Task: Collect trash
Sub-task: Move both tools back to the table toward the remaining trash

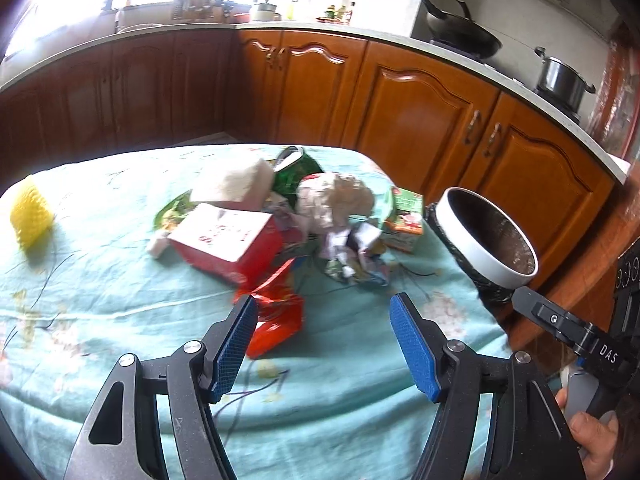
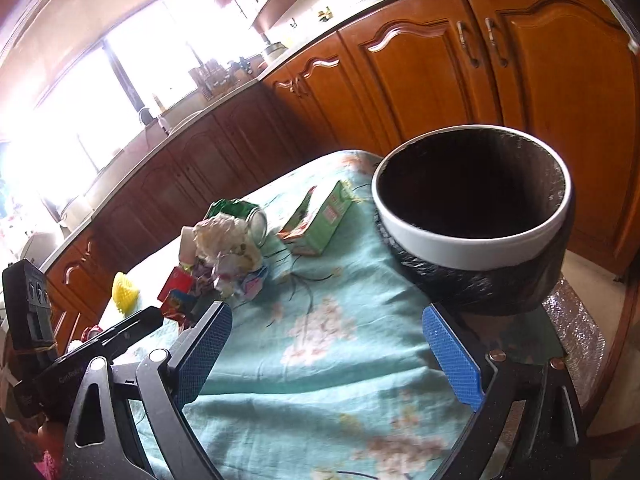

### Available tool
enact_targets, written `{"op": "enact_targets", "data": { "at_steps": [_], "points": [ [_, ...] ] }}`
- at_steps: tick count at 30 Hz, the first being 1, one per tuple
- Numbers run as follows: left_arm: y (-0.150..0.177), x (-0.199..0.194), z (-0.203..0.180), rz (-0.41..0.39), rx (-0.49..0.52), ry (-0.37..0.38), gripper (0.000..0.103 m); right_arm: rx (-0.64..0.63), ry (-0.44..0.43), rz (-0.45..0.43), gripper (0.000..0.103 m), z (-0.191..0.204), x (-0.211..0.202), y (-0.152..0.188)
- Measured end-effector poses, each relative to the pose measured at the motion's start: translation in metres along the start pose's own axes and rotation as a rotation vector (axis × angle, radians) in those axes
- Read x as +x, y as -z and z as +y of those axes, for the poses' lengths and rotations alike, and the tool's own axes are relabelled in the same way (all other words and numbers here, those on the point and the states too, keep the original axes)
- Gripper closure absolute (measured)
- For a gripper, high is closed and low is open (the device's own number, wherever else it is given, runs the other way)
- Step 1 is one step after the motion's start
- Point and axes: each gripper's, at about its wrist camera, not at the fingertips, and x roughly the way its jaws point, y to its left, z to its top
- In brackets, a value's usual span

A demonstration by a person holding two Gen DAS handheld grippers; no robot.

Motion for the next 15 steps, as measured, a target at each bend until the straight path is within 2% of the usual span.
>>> {"op": "enact_targets", "data": {
  "at_steps": [10, 15],
  "points": [
    [-0.005, -0.009, 0.039, 0.029, -0.066, -0.045, 0.035, -0.065, -0.052, 0.045, 0.006, 0.039, 0.029, 0.001],
    [-0.012, 0.003, 0.050, 0.068, -0.101, -0.020, 0.035, -0.086, -0.076, 0.081, 0.006, 0.051, 0.052, -0.005]
  ]
}}
